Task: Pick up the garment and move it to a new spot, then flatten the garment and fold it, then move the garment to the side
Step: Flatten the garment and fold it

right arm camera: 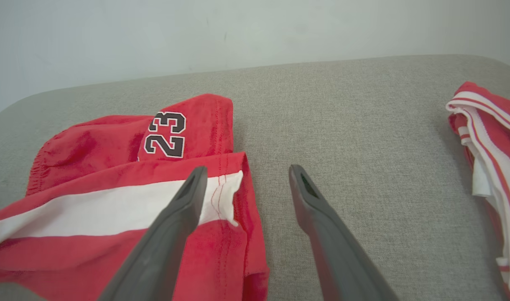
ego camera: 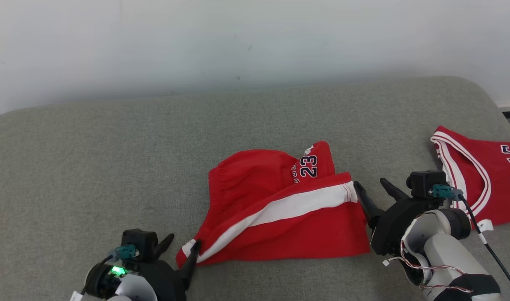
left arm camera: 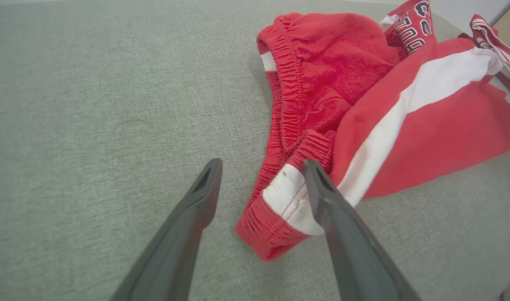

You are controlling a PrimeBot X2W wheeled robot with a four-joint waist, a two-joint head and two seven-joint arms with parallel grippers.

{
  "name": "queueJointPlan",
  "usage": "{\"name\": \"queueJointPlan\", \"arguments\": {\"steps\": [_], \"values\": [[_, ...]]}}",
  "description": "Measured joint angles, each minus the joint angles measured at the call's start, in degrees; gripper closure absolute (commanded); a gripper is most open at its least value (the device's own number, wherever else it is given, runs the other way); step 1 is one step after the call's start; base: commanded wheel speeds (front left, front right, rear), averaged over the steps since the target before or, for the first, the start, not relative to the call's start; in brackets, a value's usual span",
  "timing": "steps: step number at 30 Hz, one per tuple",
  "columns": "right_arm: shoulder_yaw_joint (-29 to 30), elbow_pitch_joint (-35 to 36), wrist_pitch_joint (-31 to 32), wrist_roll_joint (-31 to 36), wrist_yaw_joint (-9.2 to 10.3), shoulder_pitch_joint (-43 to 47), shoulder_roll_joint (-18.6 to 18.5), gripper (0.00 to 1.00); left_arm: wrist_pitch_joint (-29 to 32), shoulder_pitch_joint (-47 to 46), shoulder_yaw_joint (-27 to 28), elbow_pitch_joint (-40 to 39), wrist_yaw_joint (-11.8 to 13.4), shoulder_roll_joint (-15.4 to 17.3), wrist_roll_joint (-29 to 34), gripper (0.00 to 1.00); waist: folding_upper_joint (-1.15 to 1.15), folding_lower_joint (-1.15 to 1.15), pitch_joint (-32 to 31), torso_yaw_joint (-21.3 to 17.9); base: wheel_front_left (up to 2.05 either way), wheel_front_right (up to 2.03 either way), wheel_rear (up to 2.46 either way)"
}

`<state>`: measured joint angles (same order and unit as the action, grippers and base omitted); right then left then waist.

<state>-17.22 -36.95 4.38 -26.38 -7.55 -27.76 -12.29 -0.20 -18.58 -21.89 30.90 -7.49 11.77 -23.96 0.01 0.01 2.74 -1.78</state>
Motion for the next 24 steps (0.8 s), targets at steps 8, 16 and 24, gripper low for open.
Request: {"name": "queueJointPlan", "arguments": {"steps": [8, 16, 24], "values": [[-1.6, -0.8, -1.5, -1.9, 0.0, -0.3, -1.9, 0.0, 2.6, 0.6, -8.4, -5.3, 0.0, 4.9, -7.9, 0.0, 0.0, -0.01, 1.2, 0.6, 0.0, 0.0, 0.0], [-2.3, -1.0, -2.4, -2.5, -0.01, -0.3, -2.8, 0.0, 2.6, -0.4, -15.7, -8.0, 0.0, 9.7, -11.9, 0.0, 0.0, -0.01, 1.3, 0.9, 0.0, 0.0, 0.0], [-2.9, -1.4, -2.4, -2.7, 0.0, -0.5, -2.7, 0.0, 2.1, -3.5, -21.1, -7.2, 0.0, 11.5, -13.9, 1.0, 0.0, -0.01, 1.9, 0.2, 0.0, 0.0, 0.0]]}}
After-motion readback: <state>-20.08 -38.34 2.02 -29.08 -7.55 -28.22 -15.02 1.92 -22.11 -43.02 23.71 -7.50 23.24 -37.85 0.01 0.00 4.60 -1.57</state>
